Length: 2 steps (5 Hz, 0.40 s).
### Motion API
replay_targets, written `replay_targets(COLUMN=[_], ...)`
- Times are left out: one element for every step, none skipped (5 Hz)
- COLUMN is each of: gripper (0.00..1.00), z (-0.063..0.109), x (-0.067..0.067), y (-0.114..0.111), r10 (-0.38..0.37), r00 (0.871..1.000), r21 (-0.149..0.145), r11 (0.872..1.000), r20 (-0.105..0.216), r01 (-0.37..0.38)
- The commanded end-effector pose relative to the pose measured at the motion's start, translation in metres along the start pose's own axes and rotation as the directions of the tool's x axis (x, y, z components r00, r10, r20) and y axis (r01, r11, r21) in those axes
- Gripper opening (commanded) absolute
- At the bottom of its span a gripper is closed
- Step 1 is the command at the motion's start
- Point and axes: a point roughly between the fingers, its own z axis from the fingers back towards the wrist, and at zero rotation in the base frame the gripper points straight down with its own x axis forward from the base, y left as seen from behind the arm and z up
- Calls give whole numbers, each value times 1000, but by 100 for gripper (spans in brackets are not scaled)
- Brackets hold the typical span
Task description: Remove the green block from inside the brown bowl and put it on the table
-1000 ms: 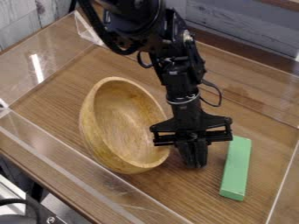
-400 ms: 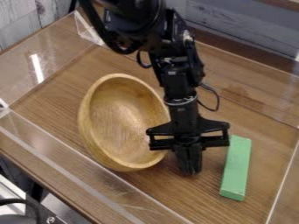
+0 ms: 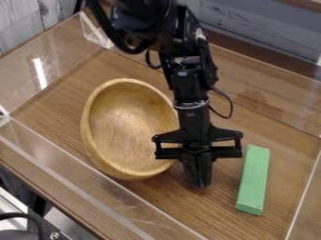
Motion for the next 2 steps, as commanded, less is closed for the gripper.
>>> replay_targets(gripper=[0, 0], z=[21, 26], x=[3, 1], y=[-6, -5], r10=[-27, -30], r00=[999, 999], r21=[-23, -23], r11=[999, 999], r20=[47, 38], r01=[28, 30])
